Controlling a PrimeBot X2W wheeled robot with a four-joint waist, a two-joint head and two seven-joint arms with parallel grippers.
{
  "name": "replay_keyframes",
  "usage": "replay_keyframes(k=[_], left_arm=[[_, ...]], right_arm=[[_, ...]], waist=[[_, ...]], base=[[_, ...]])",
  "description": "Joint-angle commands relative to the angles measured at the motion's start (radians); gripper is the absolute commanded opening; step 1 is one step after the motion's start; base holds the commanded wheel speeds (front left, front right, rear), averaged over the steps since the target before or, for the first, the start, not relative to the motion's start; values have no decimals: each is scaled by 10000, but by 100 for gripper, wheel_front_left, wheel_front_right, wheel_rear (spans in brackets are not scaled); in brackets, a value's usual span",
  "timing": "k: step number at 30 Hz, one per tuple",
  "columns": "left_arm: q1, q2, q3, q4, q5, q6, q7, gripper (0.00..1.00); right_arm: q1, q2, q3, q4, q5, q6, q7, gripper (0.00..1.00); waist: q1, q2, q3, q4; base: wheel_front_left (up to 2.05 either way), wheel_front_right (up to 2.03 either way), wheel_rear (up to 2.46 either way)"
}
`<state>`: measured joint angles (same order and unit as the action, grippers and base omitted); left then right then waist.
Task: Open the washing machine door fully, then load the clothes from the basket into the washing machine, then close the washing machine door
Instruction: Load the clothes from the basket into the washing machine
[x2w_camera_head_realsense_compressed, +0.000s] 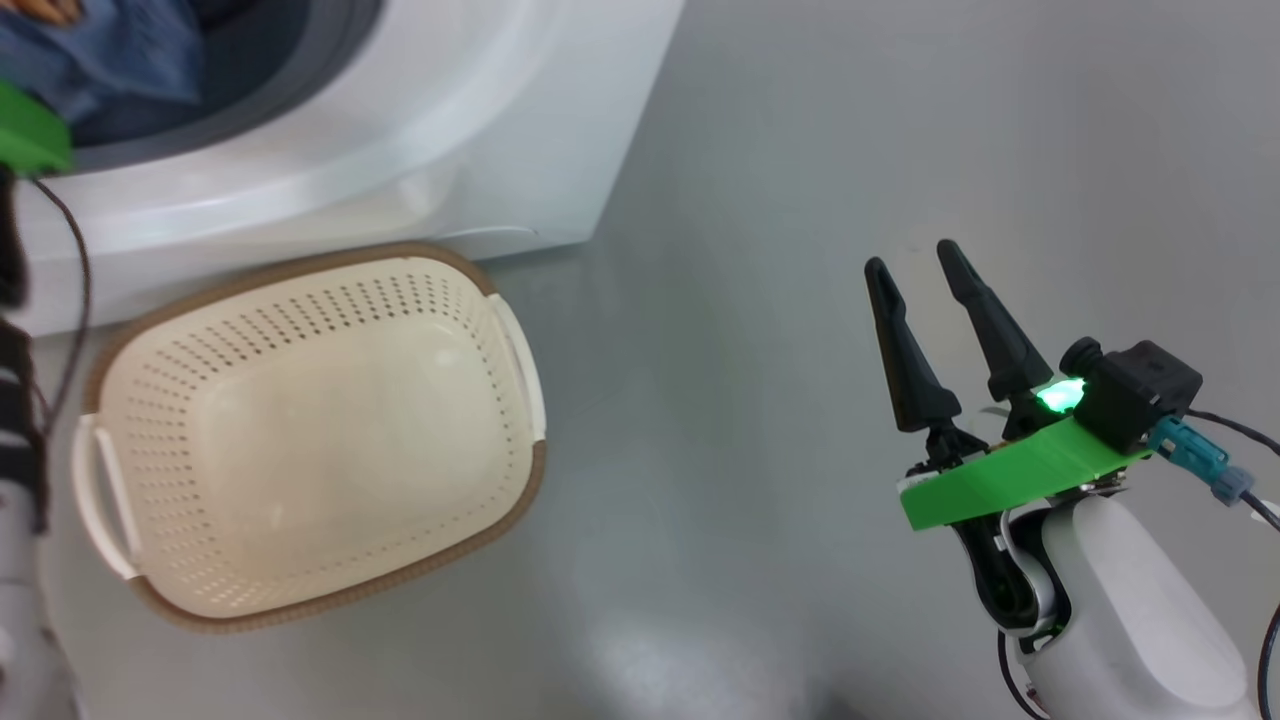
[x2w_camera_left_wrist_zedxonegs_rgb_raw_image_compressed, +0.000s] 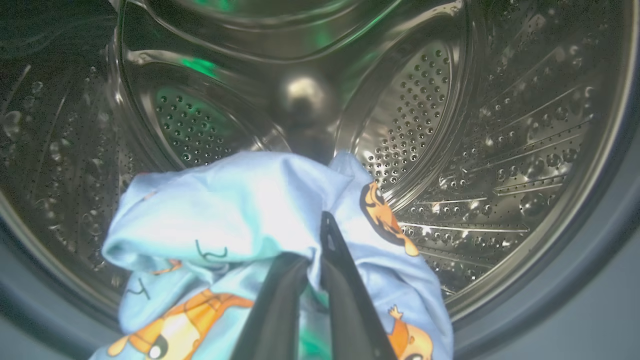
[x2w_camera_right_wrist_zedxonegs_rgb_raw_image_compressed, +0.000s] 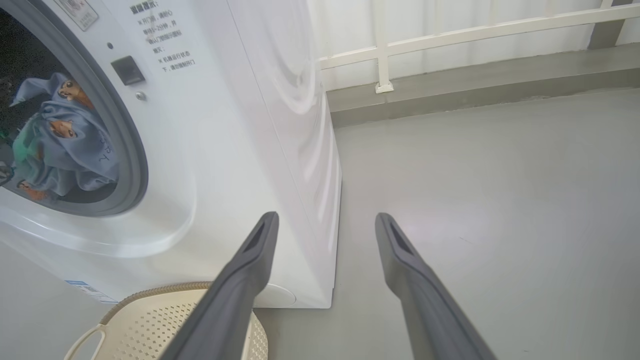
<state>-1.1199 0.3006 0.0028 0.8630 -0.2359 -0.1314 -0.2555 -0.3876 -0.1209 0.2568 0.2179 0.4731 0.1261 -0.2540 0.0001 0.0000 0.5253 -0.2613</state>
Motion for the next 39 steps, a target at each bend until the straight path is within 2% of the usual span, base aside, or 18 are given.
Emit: replay_keyframes(k=[1,9,15,17,18,31,39], left_arm=[[-463,534,128,-64,55,21,-63,0],[-2029,987,-157,487,550,28,-63,0],[-2179,1276,-169,398,862,174,-63,0],[-2138,1366,-47,493,845,267,-63,48],[-2127,1412,-19,529,863,297,-63,100],[-1770,1379,183,487,976,400,-63,100],[-1316,1129,487,265,860,493,-63,100]], right_arm=[[-55,21,187,-253,-5,46,-78,100],[-378,225,311,-304,26,46,-78,100],[-507,343,417,-302,41,46,-78,100],[-538,369,430,-301,55,46,-78,100],[-554,380,429,-309,60,46,-78,100],[-644,384,399,-297,15,46,-78,100],[-656,219,363,-295,-17,46,-78,100]], waist=[[-1,0,372,-336],[-1,0,1007,-745],[-1,0,1239,-1013],[-1,0,1272,-1092],[-1,0,1295,-1123],[-1,0,1228,-1060],[-1,0,1003,-891]], base=[[0,0,0],[0,0,0],[0,0,0],[0,0,0],[0,0,0],[0,0,0],[0,0,0]])
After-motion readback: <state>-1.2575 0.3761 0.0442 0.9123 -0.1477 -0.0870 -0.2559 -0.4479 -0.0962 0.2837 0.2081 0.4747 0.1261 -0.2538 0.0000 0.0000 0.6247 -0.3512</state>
